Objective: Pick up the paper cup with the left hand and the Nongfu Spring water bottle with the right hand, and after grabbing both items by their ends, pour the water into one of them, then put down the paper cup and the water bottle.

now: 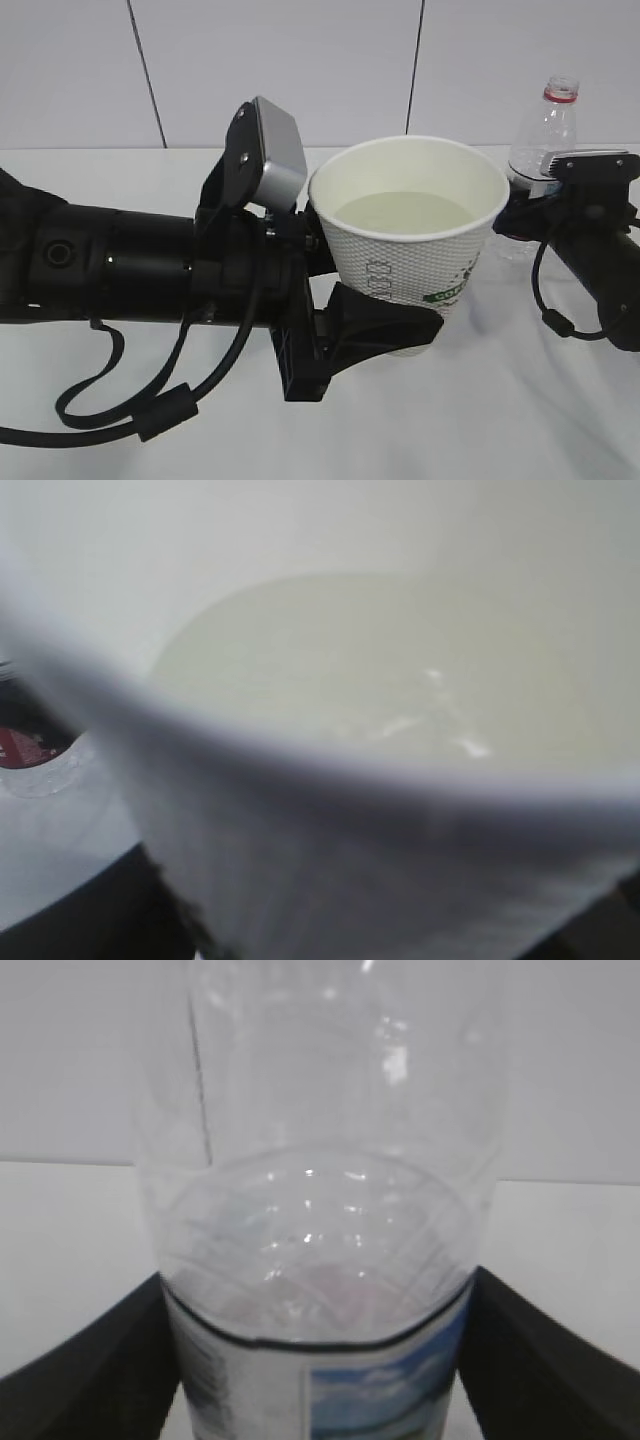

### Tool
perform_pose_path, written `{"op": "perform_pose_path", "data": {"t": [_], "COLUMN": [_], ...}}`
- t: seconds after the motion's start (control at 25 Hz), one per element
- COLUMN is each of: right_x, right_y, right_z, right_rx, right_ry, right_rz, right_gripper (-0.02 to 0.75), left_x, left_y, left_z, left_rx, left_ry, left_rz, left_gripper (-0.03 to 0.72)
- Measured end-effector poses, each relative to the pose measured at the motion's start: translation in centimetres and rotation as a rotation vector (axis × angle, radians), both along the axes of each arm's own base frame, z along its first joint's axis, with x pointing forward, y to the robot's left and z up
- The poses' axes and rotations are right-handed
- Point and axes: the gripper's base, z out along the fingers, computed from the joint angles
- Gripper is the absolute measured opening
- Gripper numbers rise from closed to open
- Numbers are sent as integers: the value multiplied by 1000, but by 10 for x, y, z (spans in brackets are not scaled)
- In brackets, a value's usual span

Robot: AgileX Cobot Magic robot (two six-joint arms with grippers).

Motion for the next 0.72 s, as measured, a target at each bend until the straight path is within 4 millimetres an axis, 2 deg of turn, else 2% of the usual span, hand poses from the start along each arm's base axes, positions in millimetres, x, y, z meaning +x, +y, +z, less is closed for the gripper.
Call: {"op": "perform_pose_path", "data": {"t": [0.24,0.72], "right_x": [-13,-56], "right_y": [-1,-5], "right_z": [14,49], "right_rx": [1,5], "right_ry": [-11,-37], "right_rz": [0,2], "right_gripper": [620,613], "left_x": [-1,-1], "left_y": [0,0], "left_z": [1,1], "left_rx": [-8,-14], "left_ry": [1,1], "left_rz": [-7,-11], "left_gripper": [505,505]}}
